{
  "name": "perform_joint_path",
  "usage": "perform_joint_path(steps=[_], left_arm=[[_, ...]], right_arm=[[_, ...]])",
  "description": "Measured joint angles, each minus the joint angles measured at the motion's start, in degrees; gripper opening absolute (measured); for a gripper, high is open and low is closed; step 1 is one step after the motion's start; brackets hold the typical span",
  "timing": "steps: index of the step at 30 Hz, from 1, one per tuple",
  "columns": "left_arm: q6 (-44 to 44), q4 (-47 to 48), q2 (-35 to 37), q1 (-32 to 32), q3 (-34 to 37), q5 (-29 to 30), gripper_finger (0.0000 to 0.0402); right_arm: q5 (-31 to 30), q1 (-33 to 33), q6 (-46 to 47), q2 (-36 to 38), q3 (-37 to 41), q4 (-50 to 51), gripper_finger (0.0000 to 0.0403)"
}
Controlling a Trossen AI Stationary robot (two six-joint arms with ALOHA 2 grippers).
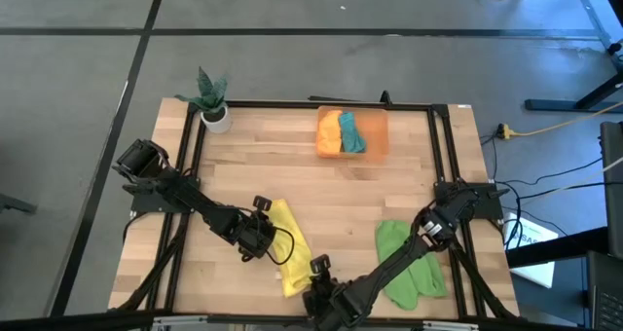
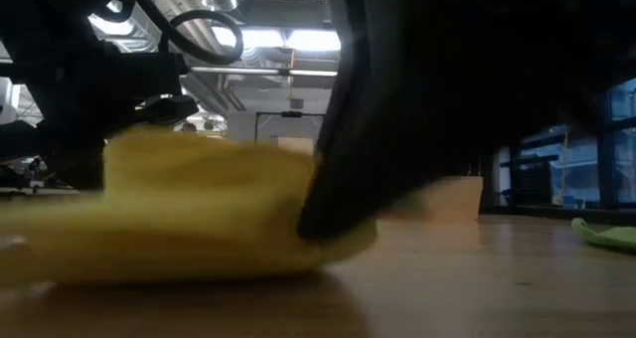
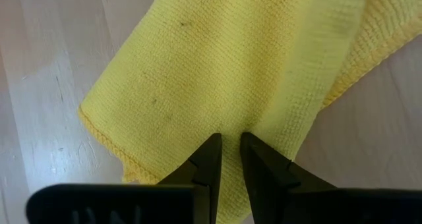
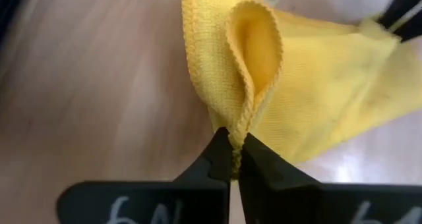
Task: Roll microfiber towels into tight, uniform cylinder then place into a basket
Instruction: Roll the yellow microfiber towel
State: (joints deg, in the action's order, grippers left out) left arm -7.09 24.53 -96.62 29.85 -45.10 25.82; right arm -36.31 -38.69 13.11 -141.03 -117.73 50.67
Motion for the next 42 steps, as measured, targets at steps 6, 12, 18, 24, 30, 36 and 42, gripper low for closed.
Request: perform_joint_path(steps=[6,12,18,24,30,36,42], left_arm=[[0.00,0.00,0.00,0.00,0.00,0.00,0.0055],[0.02,0.05,0.00,0.02,0.00,0.02,0.0055],[0.15,0.17,0.00,0.04,0.00,0.00,0.0055],[0.15,0.24,-0.01,0.04,0.00,0.00,0.0055],[0.15,0.24,0.00,0.04,0.00,0.00,0.0055],[0.04,0.24,-0.01,0.04,0.00,0.00,0.0055],[-0.11,0.95,0.75,0.51,-0.64,0.07,0.0055]], right_arm=[[-4.30,3.20,3.96,0.33,-3.99,0.72,0.0010],[0.22,6.21,4.85,0.33,-6.07,2.16,0.0011],[4.23,9.82,6.37,0.33,-6.01,3.40,0.0011],[5.14,11.37,6.24,0.33,-5.82,4.53,0.0011],[6.04,12.55,6.33,0.26,-3.13,3.93,0.0017],[7.00,13.34,8.70,0.26,-1.84,3.99,0.0027],[9.39,13.37,8.91,0.26,-1.84,3.49,0.0029]])
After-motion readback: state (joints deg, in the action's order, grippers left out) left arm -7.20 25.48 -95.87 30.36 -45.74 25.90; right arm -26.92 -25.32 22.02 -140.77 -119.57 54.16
